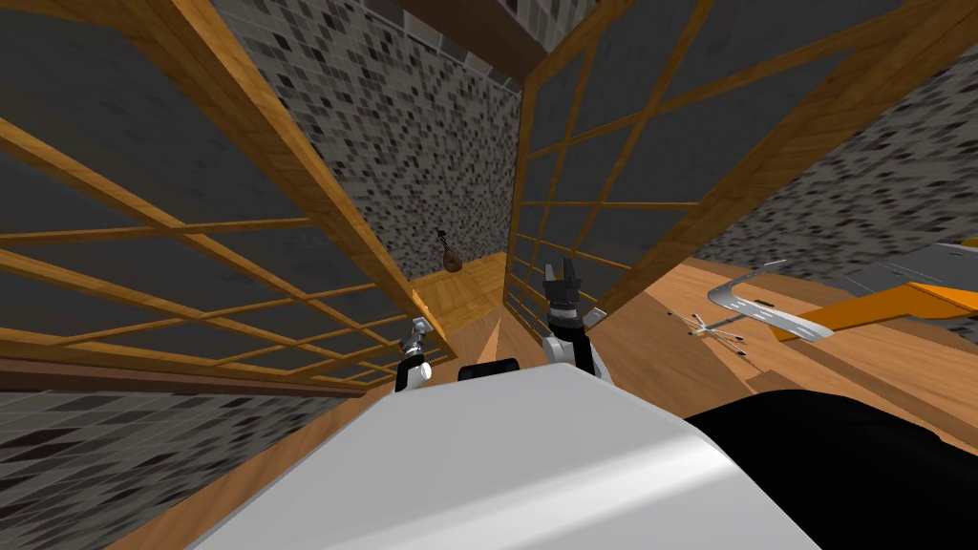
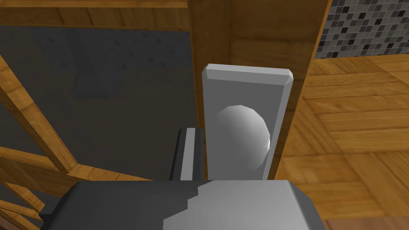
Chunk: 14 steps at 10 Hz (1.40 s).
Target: Pull the door open
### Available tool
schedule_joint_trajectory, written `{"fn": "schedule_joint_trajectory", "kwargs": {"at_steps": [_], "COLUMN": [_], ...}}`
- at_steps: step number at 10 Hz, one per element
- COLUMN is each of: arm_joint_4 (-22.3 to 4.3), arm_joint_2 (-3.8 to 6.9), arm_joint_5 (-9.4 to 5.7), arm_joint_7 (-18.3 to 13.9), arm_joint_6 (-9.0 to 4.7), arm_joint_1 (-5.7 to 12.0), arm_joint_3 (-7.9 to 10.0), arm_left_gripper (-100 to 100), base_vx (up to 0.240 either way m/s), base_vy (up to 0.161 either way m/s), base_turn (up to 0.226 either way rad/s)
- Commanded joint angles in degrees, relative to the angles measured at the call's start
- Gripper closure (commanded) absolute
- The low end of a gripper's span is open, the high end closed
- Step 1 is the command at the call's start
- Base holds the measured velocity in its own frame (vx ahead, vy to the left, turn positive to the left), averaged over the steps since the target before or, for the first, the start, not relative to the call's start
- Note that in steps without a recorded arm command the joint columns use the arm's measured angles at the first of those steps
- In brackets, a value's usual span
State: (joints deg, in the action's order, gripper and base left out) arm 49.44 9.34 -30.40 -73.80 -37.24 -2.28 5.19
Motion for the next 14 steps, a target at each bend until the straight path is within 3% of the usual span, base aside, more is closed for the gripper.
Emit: {"fn": "schedule_joint_trajectory", "kwargs": {"at_steps": [1, 2, 3, 14], "arm_joint_4": [0.04, 0.04, 0.17, 0.82], "arm_joint_2": [-0.09, -0.09, 0.1, 0.76], "arm_joint_5": [0.04, 0.04, 0.66, 3.65], "arm_joint_7": [0.0, 0.0, -1.2, -6.82], "arm_joint_6": [-0.02, -0.02, -1.42, -7.92], "arm_joint_1": [0.04, 0.04, -0.68, -3.85], "arm_joint_3": [-0.11, -0.11, -1.36, -7.58], "arm_left_gripper": [100, 100, -100, -100], "base_vx": [0.0, 0.0, -0.101, -0.115], "base_vy": [0.0, 0.0, 0.009, 0.038], "base_turn": [0.0, 0.0, -0.105, -0.078]}}
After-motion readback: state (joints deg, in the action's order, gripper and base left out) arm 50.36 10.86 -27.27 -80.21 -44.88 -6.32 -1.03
